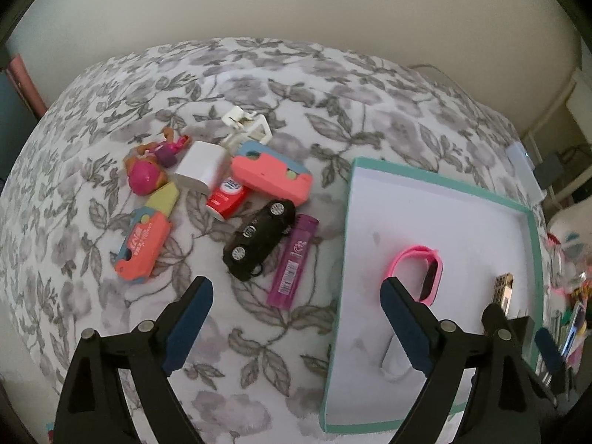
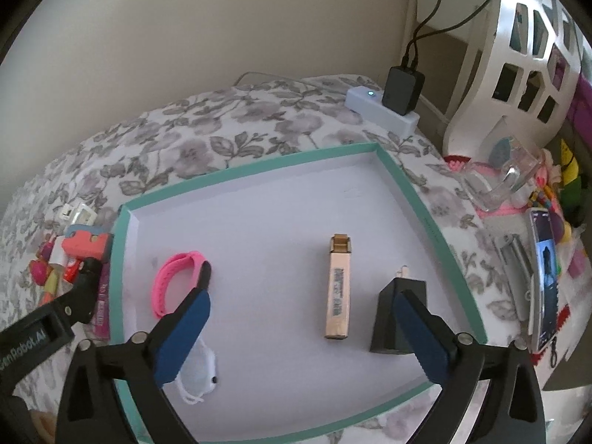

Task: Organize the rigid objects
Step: 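Lift both open tools away from the tray, then grasp orange-blue utility knife with left tool while right tool grasps pink lighter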

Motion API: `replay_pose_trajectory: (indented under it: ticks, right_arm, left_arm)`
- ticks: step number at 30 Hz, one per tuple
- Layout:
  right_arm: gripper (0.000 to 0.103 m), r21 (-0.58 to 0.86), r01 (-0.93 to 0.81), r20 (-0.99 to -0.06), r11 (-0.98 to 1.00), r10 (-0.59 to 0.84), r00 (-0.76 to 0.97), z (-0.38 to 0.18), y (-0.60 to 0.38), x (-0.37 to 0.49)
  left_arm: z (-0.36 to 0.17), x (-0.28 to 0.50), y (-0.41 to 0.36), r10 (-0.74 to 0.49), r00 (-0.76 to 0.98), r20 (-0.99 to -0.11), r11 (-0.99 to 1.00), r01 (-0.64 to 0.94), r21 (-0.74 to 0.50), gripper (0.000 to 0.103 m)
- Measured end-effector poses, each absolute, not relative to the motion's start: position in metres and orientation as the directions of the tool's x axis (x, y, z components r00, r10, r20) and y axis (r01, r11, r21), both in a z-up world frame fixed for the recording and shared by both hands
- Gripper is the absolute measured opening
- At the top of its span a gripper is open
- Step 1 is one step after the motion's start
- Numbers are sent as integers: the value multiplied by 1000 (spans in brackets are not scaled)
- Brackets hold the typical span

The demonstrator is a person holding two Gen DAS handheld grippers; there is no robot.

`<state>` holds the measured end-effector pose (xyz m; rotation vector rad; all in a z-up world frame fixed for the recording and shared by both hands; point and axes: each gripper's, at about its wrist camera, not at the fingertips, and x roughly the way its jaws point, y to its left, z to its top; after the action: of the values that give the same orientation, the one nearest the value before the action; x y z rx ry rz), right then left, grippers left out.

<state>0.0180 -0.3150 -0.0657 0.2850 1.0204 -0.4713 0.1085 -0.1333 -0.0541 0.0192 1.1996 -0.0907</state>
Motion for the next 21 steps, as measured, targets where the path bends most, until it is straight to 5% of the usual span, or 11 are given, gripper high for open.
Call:
replay_pose_trajectory:
  ticks: [21]
  right_arm:
    - [102, 46, 334, -841, 941, -144, 522, -31, -245, 50]
  left_arm:
    - [-15, 142, -54, 13, 488, -873, 999, -44, -9, 93]
